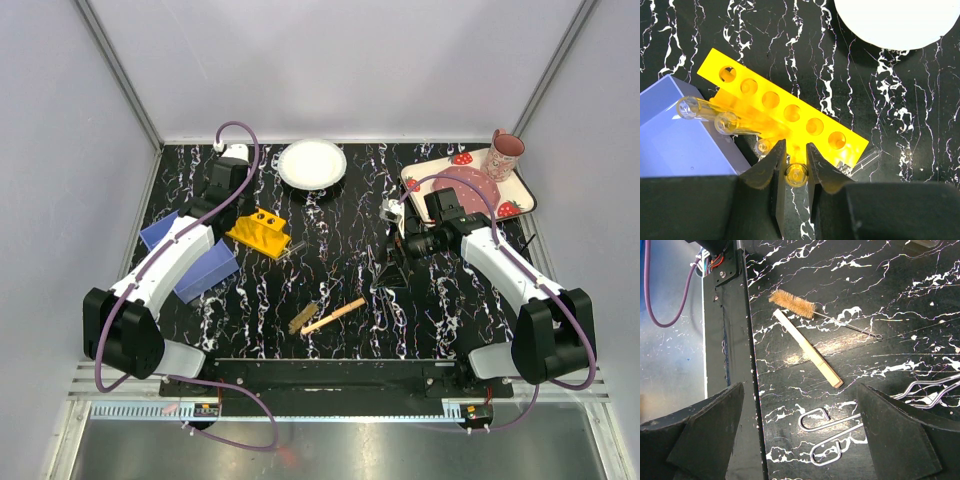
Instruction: Organize the chemistry lab equipment
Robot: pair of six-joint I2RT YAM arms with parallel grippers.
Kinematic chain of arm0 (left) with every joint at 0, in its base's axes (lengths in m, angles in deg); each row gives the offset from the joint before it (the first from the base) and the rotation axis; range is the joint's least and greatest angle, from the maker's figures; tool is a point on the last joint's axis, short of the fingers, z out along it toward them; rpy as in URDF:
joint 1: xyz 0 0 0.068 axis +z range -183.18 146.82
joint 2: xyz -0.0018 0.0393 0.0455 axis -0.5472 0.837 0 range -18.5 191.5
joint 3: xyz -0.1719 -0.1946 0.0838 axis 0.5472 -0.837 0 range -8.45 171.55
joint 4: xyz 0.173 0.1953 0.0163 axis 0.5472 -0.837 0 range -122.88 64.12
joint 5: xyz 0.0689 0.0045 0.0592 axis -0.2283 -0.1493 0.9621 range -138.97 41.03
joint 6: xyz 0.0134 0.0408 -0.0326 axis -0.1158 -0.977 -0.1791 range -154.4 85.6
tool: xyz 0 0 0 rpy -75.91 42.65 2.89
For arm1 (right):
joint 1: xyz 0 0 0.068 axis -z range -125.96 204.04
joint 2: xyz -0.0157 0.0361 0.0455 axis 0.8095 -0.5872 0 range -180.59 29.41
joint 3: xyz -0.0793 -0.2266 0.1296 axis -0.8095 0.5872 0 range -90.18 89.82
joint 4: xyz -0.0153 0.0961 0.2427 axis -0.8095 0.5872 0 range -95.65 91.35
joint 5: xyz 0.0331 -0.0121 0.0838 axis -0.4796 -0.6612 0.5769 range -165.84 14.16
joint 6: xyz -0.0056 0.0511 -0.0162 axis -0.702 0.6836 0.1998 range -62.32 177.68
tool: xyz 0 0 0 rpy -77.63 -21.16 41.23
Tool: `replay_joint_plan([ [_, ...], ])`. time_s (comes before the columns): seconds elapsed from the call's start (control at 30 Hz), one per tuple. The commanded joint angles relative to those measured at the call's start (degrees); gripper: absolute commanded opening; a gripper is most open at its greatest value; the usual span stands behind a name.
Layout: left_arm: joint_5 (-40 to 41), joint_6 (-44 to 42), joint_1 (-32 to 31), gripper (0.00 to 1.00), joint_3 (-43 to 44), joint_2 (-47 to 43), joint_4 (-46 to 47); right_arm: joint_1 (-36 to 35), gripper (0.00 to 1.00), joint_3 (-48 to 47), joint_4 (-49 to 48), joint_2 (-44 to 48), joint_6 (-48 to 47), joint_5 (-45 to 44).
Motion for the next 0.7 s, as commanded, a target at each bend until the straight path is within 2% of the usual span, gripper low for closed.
replay_joint_plan([
  [0.0, -0.7, 0.0, 0.3, 0.16, -2.4, -1.1, 4.9, 0.3, 1.00, -0.7, -0.3, -0.1, -1.0, 0.3],
  [0.27, -0.4, -0.5, 0.3, 0.18, -7.0, 0.0, 10.2, 0.4, 1.00, -0.6, -0.2, -0.4, -1.0, 0.0],
  [0.4, -0.1, -0.2, 0.3, 0.30, -8.0, -1.0, 10.9, 0.4, 1.00, -0.7, 0.0, -0.6, -1.2, 0.0],
  [0.6, 0.4, -0.3, 0.3, 0.39, -7.8, -3.4, 9.8, 0.5, 1.00, -0.9, 0.2, -0.5, -1.3, 0.0],
  [0.67, 1.0, -0.2, 0.3, 0.45, -7.3, -4.9, 8.8, 0.5, 1.00, -0.8, 0.4, -0.4, -1.4, 0.0],
])
